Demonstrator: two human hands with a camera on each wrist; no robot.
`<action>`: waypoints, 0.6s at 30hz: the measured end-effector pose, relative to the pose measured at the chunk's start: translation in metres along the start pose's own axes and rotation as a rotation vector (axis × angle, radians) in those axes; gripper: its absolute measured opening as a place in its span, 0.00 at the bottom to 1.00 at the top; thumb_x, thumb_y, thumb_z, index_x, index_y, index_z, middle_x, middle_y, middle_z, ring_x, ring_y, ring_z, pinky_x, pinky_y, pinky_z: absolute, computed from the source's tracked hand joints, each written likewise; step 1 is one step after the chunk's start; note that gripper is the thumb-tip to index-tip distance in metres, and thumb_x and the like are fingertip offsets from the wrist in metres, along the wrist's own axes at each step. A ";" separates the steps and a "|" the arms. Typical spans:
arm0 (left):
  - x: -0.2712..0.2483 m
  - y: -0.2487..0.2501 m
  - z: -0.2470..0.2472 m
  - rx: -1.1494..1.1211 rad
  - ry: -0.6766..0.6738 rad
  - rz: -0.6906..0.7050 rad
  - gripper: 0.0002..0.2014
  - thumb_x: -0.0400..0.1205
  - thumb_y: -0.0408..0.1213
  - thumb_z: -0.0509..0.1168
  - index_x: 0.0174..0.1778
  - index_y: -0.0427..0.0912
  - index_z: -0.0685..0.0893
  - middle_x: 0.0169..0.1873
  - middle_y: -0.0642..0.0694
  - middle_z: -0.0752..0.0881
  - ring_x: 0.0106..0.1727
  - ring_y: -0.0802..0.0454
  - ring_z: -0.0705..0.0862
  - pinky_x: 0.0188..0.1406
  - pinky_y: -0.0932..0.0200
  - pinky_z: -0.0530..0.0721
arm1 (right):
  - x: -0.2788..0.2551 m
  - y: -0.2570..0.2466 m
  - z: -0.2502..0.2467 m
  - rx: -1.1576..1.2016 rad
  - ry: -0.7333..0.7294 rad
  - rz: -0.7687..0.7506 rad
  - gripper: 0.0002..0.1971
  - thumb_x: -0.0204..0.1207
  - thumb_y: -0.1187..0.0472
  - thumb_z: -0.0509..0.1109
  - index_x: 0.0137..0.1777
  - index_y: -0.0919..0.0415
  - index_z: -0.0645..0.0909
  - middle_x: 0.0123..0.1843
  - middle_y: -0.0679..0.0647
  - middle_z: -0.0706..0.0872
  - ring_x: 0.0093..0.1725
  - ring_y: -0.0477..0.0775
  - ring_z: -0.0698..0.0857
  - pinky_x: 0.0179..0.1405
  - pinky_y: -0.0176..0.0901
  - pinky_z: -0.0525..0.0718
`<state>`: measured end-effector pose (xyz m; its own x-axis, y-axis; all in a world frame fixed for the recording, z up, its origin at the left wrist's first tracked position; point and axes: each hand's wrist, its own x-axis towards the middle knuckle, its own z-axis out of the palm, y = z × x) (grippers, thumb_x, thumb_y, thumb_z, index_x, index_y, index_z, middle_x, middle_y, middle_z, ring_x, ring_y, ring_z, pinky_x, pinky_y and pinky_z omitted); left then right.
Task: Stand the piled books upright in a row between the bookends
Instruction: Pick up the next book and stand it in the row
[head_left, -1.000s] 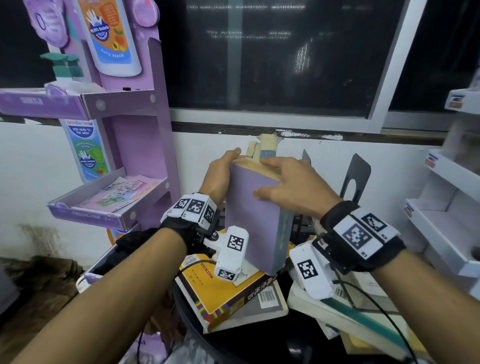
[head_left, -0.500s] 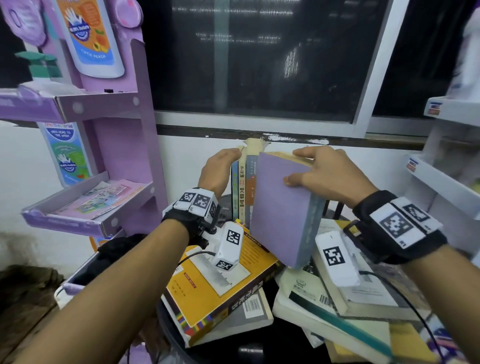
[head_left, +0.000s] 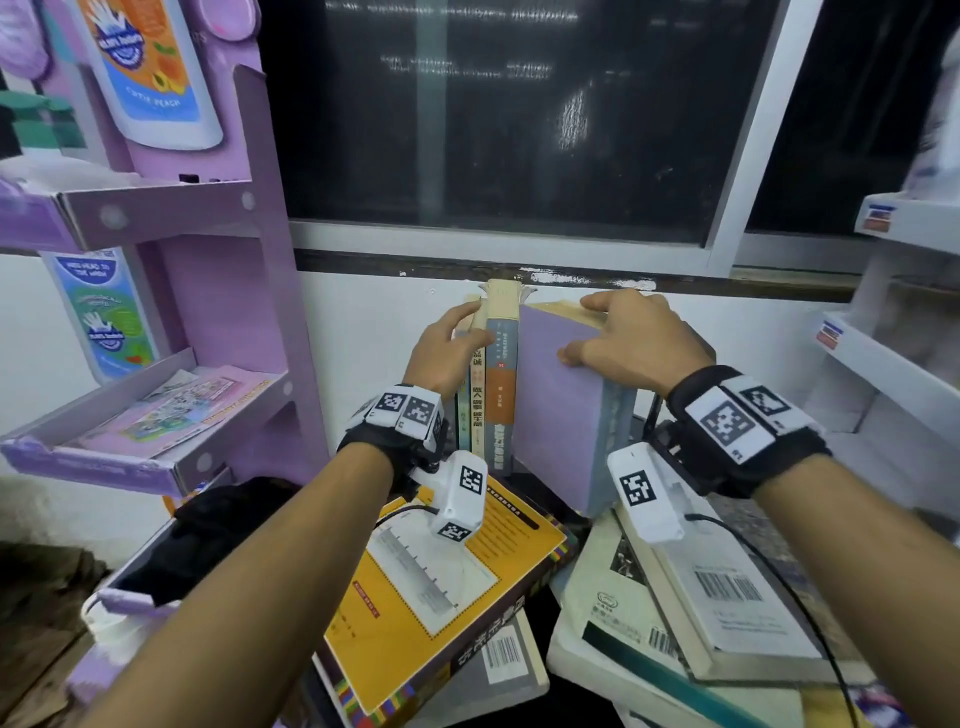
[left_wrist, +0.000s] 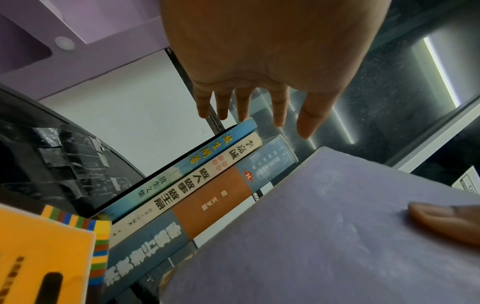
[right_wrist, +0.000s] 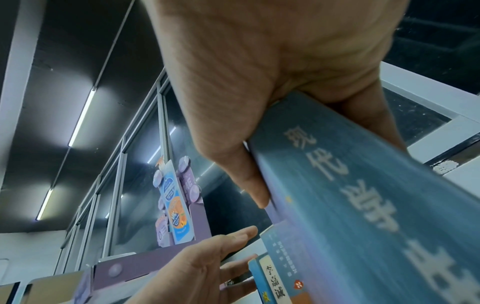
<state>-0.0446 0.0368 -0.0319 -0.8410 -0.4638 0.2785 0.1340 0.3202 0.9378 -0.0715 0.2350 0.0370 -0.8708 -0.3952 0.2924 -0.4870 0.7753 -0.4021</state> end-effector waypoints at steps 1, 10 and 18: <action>0.003 0.000 0.001 0.001 -0.012 0.013 0.26 0.77 0.45 0.67 0.73 0.54 0.76 0.66 0.50 0.80 0.63 0.49 0.81 0.63 0.49 0.80 | 0.004 0.000 0.001 -0.013 -0.003 0.000 0.34 0.72 0.50 0.75 0.78 0.51 0.71 0.75 0.59 0.75 0.72 0.60 0.75 0.53 0.41 0.70; 0.033 -0.008 0.009 0.179 -0.084 0.089 0.28 0.75 0.52 0.72 0.73 0.59 0.77 0.82 0.46 0.61 0.82 0.50 0.59 0.80 0.46 0.62 | 0.036 0.012 0.007 0.028 -0.027 0.029 0.34 0.70 0.50 0.77 0.77 0.54 0.74 0.75 0.56 0.77 0.73 0.59 0.75 0.65 0.44 0.73; 0.041 -0.021 0.022 0.207 -0.010 0.255 0.21 0.75 0.44 0.75 0.64 0.56 0.83 0.75 0.46 0.74 0.79 0.53 0.67 0.79 0.53 0.64 | 0.059 0.018 0.021 0.048 -0.016 0.054 0.35 0.70 0.49 0.77 0.77 0.54 0.73 0.76 0.55 0.76 0.75 0.59 0.72 0.67 0.46 0.73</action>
<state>-0.0933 0.0292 -0.0443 -0.7991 -0.3396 0.4961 0.2324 0.5865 0.7759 -0.1332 0.2157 0.0291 -0.8967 -0.3615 0.2554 -0.4415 0.7715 -0.4581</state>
